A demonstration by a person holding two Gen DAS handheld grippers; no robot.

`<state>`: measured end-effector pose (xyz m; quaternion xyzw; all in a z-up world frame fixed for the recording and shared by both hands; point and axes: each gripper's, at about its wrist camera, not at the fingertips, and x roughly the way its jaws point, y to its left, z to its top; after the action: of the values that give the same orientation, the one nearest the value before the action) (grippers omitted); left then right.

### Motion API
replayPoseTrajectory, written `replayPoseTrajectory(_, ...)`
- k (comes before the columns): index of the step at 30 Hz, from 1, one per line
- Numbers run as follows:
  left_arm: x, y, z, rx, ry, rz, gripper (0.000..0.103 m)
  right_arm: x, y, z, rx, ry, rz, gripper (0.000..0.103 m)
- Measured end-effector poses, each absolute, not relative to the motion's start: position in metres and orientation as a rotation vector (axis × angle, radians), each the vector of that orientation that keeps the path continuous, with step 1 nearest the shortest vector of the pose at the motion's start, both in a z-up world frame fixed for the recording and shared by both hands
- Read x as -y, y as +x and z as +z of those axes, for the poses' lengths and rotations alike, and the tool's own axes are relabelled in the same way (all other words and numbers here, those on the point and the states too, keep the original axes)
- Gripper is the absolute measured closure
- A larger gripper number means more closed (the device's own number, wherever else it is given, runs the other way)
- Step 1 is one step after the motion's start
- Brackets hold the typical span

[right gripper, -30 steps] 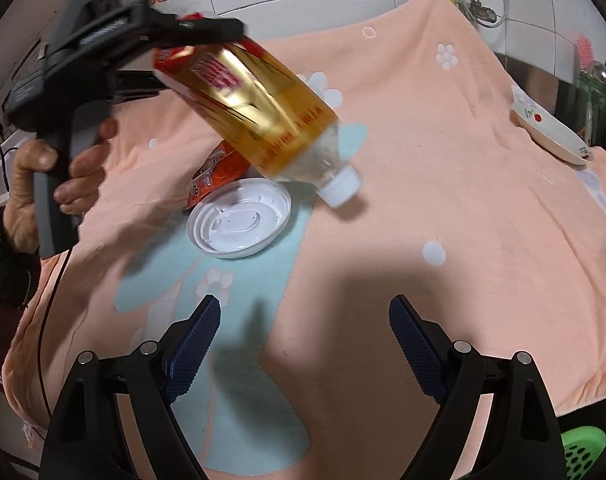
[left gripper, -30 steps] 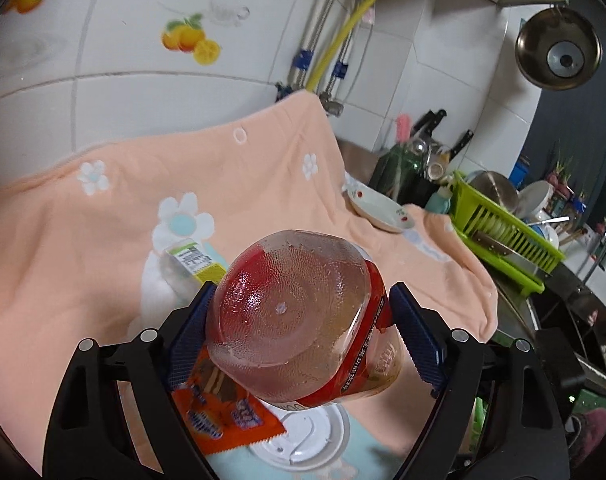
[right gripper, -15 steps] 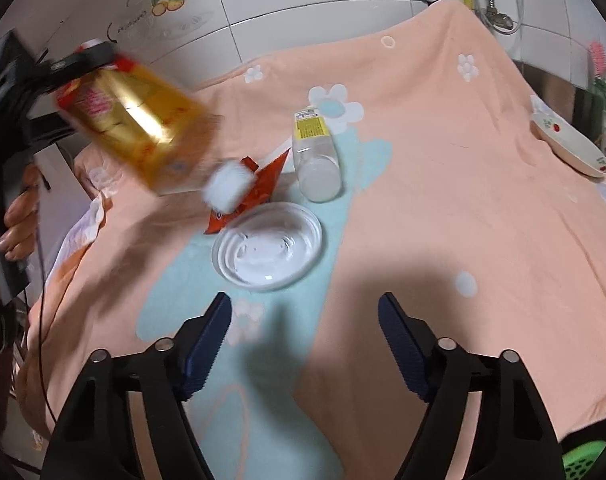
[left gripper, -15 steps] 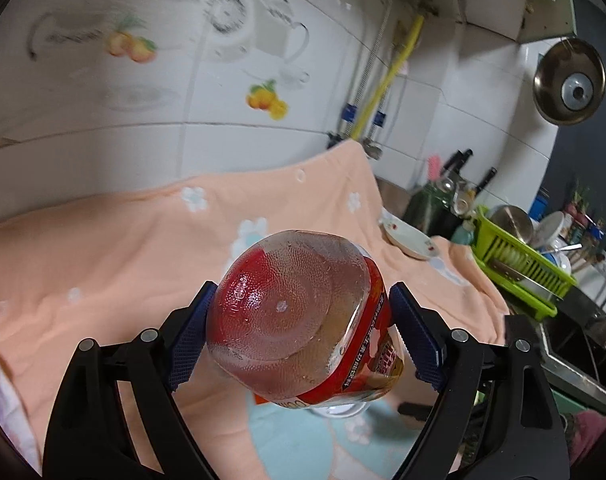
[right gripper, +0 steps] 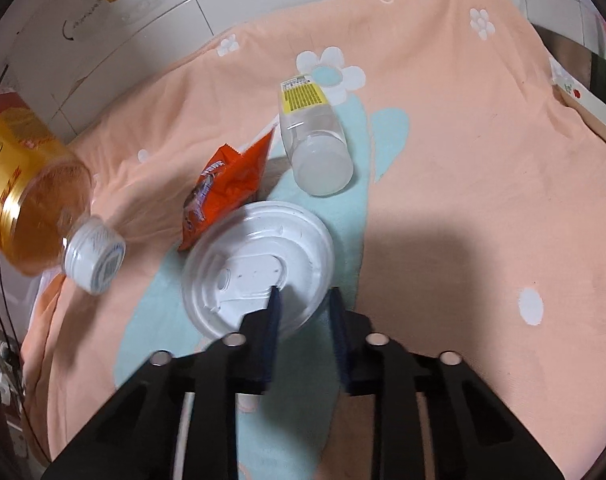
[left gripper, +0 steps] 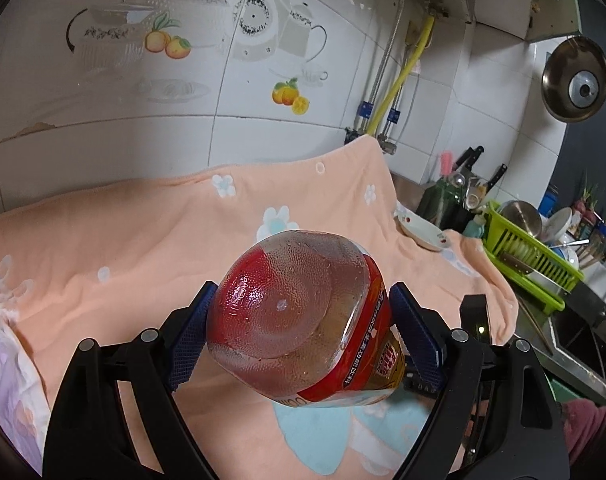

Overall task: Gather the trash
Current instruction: 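Grasp the white plastic lid with the right gripper while the left holds the bottle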

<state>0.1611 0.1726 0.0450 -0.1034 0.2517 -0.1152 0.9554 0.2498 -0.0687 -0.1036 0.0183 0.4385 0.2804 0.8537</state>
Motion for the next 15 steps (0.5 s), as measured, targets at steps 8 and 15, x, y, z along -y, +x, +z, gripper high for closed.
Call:
replayPoseTrajectory(8,-0.161,0.162,0.039,-0.528,-0.224,-0.241,0.019,0.087,0.234,-0.091,-0.861,0.001,0.543,0.097)
replayPoseTrajectory(15,-0.134,0.147,0.039,-0.51,-0.215,-0.258,0.019,0.117,0.208,-0.077,-0.803,-0.052,0.487,0.097)
